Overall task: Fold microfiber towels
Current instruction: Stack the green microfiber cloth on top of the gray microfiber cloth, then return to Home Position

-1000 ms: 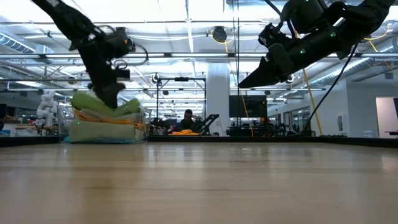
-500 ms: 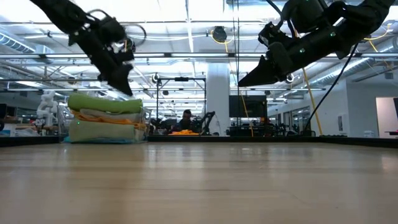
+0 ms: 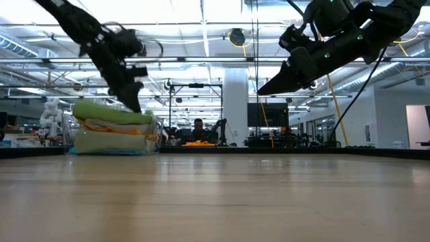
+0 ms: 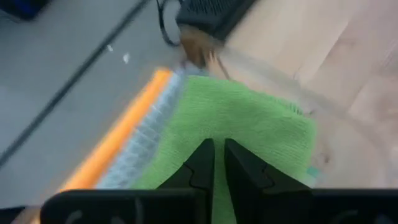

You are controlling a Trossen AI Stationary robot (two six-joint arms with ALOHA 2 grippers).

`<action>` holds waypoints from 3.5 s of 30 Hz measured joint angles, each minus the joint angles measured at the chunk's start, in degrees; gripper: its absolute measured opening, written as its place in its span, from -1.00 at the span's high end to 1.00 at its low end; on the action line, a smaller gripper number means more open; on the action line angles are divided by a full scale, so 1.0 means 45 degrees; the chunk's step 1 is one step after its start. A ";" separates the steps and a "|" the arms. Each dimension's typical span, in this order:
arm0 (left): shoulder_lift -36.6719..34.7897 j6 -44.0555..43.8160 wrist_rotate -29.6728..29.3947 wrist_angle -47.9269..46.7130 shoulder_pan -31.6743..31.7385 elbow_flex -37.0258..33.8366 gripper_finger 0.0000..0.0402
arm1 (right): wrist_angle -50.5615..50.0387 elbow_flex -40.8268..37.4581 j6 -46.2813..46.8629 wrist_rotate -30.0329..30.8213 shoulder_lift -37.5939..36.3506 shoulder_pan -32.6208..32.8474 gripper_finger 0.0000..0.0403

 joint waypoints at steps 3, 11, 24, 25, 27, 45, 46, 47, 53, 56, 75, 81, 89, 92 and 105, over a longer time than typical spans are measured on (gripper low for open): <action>-0.1326 -0.0033 -0.0019 -0.0658 0.0002 0.0168 0.80 | 0.0008 0.0000 -0.0047 -0.0541 0.0000 -0.0010 0.91; -0.5331 -0.2568 -0.1571 -0.5216 -0.0034 0.0188 0.80 | 0.0012 0.0000 -0.0031 -0.0988 0.0000 -0.0010 0.92; -0.4190 -0.4097 -0.4921 -0.6607 0.0186 -0.0889 0.80 | 0.0115 0.0000 -0.0195 -0.1212 0.0000 -0.0010 1.00; -0.4076 -0.4116 -0.5134 -0.6612 0.0081 -0.0887 0.80 | 0.0098 0.0000 -0.0200 -0.1217 0.0000 -0.0010 1.00; -0.3904 -0.4117 -0.5042 -0.6438 -0.0108 -0.0861 0.80 | 0.0037 0.0000 -0.0200 -0.1212 0.0000 -0.0010 1.00; -0.6947 -0.5705 -0.3688 -0.5788 -0.5183 0.0715 0.80 | -0.1110 -0.0002 -0.0823 -0.1587 -0.1321 0.0090 1.00; -0.7080 -0.5798 -0.3773 -0.5462 -0.5837 0.0596 0.80 | -0.1376 0.0000 -0.0968 -0.1557 -0.1674 0.0147 1.00; -0.7178 -0.5897 -0.3956 -0.5134 -0.6536 0.0427 0.80 | -0.1610 0.0000 -0.1145 -0.1518 -0.2019 0.0235 1.00; -0.7256 -0.6115 -0.6269 -0.2453 -1.0258 -0.0827 0.80 | -0.1134 -0.0625 -0.1778 -0.1422 -0.3617 0.0842 1.00; -0.7259 -0.5970 -0.7034 -0.1010 -1.1542 -0.1519 0.80 | -0.0525 -0.1399 -0.1720 -0.0583 -0.4305 0.1229 1.00; -0.7255 -0.5325 -0.6430 0.4412 -1.2907 -0.5718 0.80 | 0.3193 -0.6182 -0.1915 -0.0174 -0.6804 0.2611 1.00; -0.7268 -0.4283 -0.5212 0.8171 -1.2904 -0.7317 0.80 | 0.3119 -0.6271 -0.2057 -0.0172 -0.6961 0.2608 1.00; -0.7273 -0.3680 -0.3724 0.8833 -1.3207 -0.7884 0.80 | 0.2838 -0.6300 -0.2523 -0.0187 -0.7173 0.2608 1.00; -0.7273 -0.3502 -0.3613 0.8835 -1.3380 -0.7909 0.80 | 0.2454 -0.6309 -0.2503 -0.0340 -0.7464 0.2608 1.00; -0.7273 -0.3487 -0.3516 0.8858 -1.3443 -0.7909 0.80 | 0.1210 -0.6552 -0.2920 -0.0868 -0.9565 0.2608 1.00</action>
